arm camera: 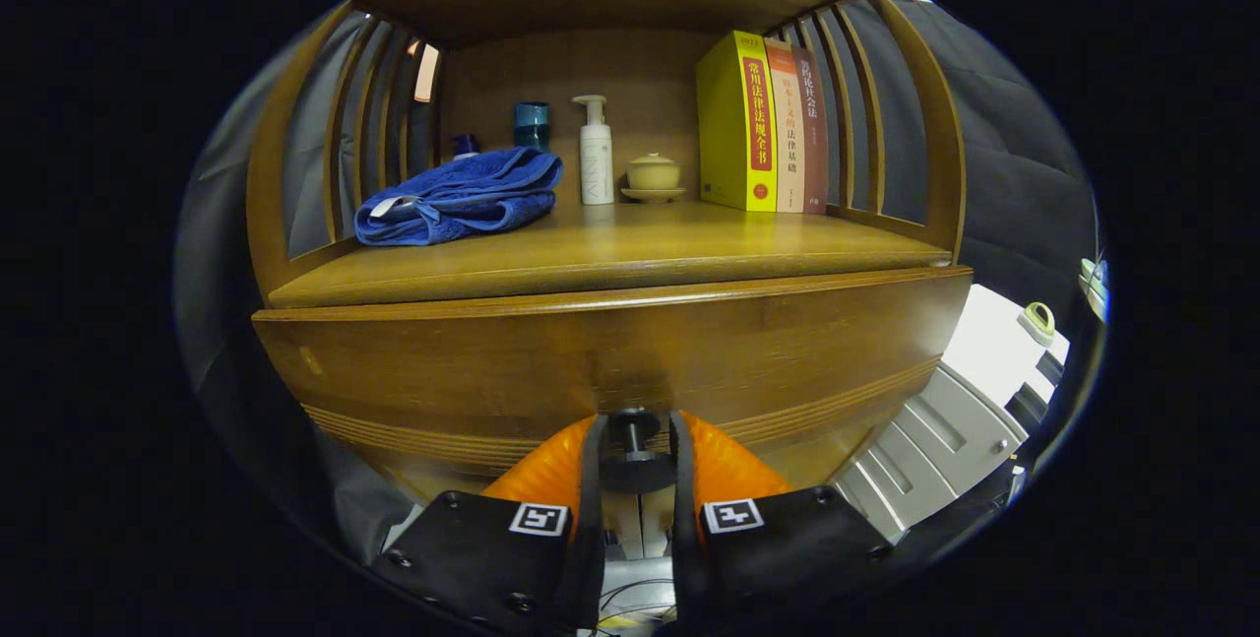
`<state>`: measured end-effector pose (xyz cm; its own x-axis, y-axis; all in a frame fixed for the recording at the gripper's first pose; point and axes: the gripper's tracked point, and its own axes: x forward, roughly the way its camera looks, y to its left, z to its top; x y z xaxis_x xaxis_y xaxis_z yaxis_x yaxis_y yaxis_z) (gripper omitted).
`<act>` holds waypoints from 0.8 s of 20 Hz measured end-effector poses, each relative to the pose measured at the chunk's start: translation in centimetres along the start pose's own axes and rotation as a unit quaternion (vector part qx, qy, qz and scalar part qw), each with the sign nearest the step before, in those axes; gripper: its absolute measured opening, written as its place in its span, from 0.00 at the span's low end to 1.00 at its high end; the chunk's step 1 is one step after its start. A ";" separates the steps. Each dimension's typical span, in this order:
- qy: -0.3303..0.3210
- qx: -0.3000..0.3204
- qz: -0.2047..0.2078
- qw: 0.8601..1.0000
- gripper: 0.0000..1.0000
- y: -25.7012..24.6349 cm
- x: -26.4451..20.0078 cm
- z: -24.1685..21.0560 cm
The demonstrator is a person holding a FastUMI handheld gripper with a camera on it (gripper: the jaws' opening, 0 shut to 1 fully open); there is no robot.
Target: Pull open the drawer, take out the items inside it, and place them on the countertop above the cabinet.
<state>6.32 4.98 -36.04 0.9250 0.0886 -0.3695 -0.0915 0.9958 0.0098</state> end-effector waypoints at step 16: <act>0.018 0.004 0.005 1.000 0.37 -0.8 -7.2 -1.8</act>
<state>-0.88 3.46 -35.05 0.9104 0.0969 -0.4021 -0.0966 0.9951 0.0211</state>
